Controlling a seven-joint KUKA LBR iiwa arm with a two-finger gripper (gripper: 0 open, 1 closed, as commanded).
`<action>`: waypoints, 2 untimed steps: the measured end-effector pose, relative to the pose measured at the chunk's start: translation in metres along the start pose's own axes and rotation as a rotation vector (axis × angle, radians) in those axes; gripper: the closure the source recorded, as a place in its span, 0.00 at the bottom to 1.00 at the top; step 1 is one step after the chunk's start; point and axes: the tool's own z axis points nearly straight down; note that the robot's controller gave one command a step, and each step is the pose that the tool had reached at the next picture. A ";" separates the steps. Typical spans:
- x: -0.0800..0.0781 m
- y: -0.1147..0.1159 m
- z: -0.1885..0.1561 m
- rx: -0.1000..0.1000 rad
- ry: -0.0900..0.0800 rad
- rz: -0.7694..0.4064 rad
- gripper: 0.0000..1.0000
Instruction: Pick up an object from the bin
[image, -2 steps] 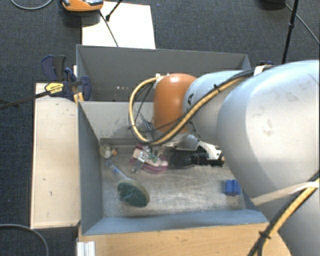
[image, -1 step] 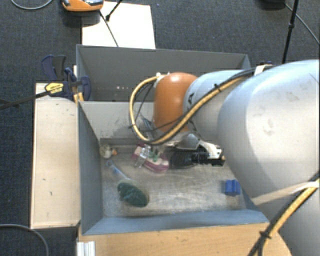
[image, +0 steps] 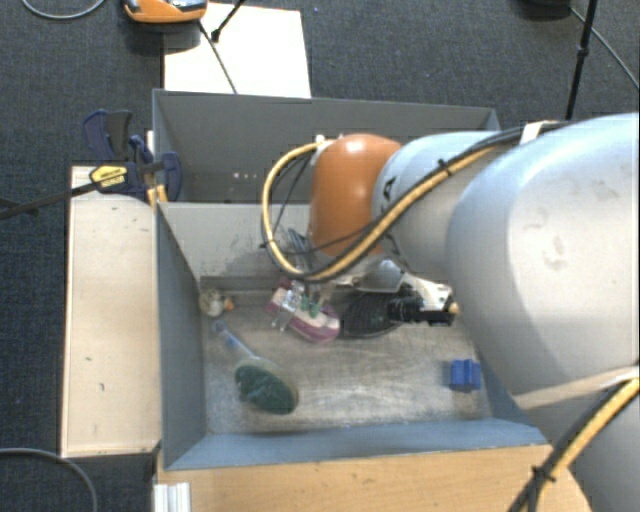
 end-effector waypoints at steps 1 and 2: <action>-0.001 0.000 -0.023 -0.001 0.000 -0.003 1.00; -0.002 0.002 -0.086 -0.002 -0.002 -0.008 1.00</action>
Offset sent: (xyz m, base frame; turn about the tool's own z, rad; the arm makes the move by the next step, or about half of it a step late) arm 0.0000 0.0000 0.0220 0.0000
